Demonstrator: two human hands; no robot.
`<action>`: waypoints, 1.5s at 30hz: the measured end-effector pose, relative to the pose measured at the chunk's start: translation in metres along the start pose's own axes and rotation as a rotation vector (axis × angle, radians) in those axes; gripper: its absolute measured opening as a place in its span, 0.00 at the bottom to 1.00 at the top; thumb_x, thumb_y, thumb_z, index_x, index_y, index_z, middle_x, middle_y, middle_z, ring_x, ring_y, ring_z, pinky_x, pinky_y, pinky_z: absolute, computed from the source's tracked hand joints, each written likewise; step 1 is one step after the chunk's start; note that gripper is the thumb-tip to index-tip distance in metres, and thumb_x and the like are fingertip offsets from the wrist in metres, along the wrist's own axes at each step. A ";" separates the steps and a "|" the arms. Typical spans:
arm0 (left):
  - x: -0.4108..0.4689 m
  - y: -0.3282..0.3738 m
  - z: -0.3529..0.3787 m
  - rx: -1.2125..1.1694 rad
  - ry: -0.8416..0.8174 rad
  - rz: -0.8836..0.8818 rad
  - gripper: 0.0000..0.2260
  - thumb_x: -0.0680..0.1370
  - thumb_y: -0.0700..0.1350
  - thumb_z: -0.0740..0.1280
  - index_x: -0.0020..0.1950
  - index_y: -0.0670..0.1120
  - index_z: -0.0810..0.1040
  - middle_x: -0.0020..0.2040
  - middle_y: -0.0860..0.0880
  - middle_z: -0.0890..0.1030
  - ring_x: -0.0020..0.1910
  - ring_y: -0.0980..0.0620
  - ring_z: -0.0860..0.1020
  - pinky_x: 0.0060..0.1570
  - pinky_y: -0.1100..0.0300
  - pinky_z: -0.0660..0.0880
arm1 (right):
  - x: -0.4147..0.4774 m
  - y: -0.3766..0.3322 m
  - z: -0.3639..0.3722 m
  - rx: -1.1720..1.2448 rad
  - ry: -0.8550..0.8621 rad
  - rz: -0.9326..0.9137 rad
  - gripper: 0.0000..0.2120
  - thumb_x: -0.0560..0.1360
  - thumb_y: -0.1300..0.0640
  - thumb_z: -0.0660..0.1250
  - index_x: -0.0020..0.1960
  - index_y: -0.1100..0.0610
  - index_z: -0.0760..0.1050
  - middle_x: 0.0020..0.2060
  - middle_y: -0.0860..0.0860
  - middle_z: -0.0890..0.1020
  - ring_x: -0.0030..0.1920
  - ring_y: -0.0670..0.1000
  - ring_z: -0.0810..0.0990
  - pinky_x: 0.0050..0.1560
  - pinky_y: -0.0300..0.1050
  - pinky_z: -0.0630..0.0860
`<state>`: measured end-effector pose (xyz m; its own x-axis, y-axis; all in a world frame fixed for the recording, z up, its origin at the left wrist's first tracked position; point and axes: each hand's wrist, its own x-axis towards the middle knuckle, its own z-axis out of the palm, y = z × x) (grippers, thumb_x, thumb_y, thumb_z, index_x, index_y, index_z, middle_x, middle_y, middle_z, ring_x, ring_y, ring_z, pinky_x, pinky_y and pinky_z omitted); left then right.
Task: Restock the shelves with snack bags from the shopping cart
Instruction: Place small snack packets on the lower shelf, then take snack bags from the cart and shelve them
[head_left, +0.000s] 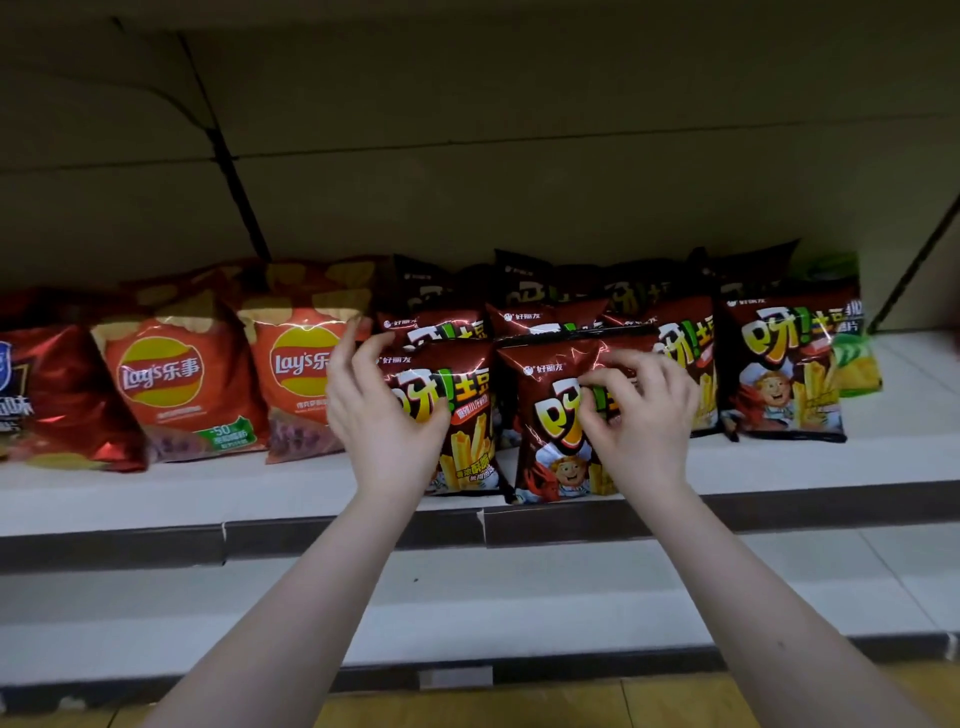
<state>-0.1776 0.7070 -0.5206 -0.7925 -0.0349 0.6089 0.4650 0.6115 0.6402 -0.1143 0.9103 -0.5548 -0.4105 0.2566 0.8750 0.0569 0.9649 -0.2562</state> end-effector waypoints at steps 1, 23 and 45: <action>0.000 0.003 0.000 -0.008 -0.018 0.030 0.30 0.66 0.42 0.76 0.65 0.45 0.70 0.72 0.46 0.64 0.71 0.46 0.62 0.66 0.52 0.58 | 0.000 -0.003 -0.001 0.015 -0.018 0.014 0.06 0.70 0.56 0.66 0.43 0.54 0.81 0.47 0.50 0.81 0.55 0.52 0.70 0.54 0.50 0.63; 0.040 0.157 -0.146 -0.401 -0.260 -0.357 0.15 0.76 0.46 0.68 0.62 0.49 0.73 0.64 0.51 0.75 0.66 0.54 0.70 0.67 0.50 0.67 | 0.114 -0.123 -0.167 0.567 -0.580 0.675 0.20 0.78 0.48 0.56 0.67 0.53 0.69 0.62 0.43 0.73 0.65 0.48 0.71 0.65 0.55 0.69; 0.117 0.257 -0.511 -0.461 0.283 -0.597 0.07 0.81 0.43 0.63 0.58 0.45 0.75 0.54 0.52 0.80 0.53 0.61 0.78 0.52 0.71 0.73 | 0.279 -0.425 -0.296 1.189 -0.974 0.515 0.12 0.81 0.55 0.57 0.64 0.48 0.69 0.60 0.45 0.76 0.61 0.39 0.73 0.60 0.35 0.72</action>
<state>0.0502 0.4563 -0.0457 -0.8572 -0.4898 0.1593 0.1598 0.0411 0.9863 0.0168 0.5878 -0.0802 -0.9885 -0.0549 0.1406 -0.1450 0.0878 -0.9855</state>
